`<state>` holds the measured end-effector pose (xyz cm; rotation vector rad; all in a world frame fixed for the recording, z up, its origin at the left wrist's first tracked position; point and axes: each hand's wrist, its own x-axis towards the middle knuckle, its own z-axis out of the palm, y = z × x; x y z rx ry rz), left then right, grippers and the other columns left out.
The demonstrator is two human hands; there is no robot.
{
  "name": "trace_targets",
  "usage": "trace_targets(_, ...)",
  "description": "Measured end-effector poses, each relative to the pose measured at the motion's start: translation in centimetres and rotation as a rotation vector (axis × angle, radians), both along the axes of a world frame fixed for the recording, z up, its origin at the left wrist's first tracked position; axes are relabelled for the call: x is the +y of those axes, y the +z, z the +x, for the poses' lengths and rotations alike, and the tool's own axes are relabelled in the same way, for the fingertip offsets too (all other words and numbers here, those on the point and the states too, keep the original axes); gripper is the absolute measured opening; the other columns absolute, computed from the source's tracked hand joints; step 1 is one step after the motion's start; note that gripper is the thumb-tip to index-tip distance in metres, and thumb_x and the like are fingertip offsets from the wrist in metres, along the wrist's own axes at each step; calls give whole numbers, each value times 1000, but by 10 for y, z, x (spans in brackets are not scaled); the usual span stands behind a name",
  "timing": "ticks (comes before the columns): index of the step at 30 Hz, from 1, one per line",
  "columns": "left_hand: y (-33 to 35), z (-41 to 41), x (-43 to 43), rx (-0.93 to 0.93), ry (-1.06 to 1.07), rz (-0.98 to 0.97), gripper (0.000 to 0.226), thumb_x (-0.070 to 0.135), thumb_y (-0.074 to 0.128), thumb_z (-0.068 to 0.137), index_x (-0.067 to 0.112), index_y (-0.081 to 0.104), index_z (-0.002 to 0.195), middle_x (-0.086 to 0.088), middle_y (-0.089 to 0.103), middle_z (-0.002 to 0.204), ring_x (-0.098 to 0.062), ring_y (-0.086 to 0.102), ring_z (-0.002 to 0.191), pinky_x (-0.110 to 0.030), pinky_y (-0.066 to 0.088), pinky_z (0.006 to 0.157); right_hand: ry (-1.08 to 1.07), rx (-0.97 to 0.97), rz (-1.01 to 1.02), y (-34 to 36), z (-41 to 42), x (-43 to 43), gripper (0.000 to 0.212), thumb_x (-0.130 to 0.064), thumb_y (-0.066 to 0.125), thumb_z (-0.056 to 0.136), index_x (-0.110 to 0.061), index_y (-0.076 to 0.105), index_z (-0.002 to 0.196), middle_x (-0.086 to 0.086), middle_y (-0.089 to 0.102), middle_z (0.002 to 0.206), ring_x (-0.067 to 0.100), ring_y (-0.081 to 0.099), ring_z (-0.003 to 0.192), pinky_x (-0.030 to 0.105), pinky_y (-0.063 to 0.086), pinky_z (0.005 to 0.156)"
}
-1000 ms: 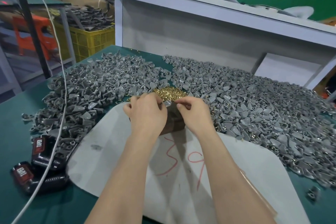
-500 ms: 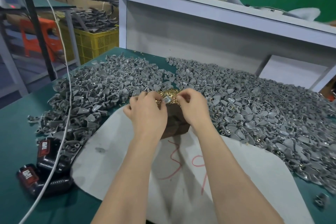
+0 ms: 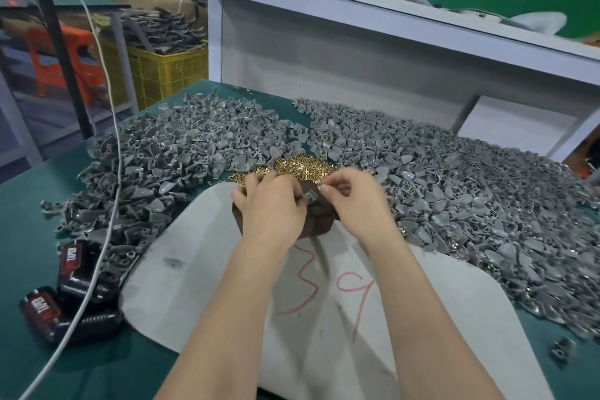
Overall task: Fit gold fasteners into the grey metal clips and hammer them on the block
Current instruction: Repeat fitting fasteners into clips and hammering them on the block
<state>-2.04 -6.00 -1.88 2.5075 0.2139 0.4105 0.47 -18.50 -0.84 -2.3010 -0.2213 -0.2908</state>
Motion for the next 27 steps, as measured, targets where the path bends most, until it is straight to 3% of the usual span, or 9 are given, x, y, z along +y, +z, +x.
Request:
trace_targets(3, 0, 0, 0, 2, 3, 9, 10, 32, 57, 90, 29, 65, 95, 4, 58, 113, -26, 37, 117, -37, 24, 90, 41, -53, -145, -1, -2, 4, 5, -12, 63, 87, -17, 65, 86, -6, 57, 84, 9, 51, 77, 17, 37, 72)
trace_targets(11, 1, -1, 1, -9, -24, -3, 13, 26, 55, 92, 28, 67, 94, 5, 58, 113, -25, 35, 118, -37, 22, 90, 72, -106, -400, 3, -7, 16, 10, -10, 56, 91, -4, 63, 93, 9, 53, 101, 25, 53, 91, 36, 42, 81)
trace_targets(17, 0, -1, 2, -12, -27, 4, 11, 24, 56, 91, 27, 67, 92, 4, 59, 110, -25, 35, 117, -37, 22, 91, 83, -96, -567, 12, -6, 19, 7, -7, 55, 91, -8, 61, 93, 5, 50, 100, 22, 51, 93, 27, 34, 71)
trace_targets(20, -1, 0, 1, -7, -20, 16, 11, 26, 57, 91, 27, 68, 93, 4, 59, 109, -25, 35, 116, -37, 23, 91, 83, -70, -619, 16, -4, 21, 7, -6, 56, 90, -8, 61, 94, 7, 52, 103, 24, 53, 95, 30, 41, 74)
trace_targets(23, -1, 1, 1, -10, -13, 20, 11, 26, 57, 91, 25, 68, 92, 4, 59, 109, -25, 35, 117, -36, 22, 88, 66, -51, -572, 15, -3, 22, 7, -11, 57, 90, -9, 62, 95, 8, 54, 105, 25, 54, 96, 35, 44, 81)
trace_targets(27, -1, 1, 1, -18, -14, -5, 12, 26, 56, 92, 27, 67, 90, 5, 59, 112, -25, 35, 119, -37, 22, 90, 23, -29, -322, 5, -4, 17, 6, -15, 60, 89, -13, 66, 89, 4, 60, 93, 18, 53, 86, 29, 43, 78)
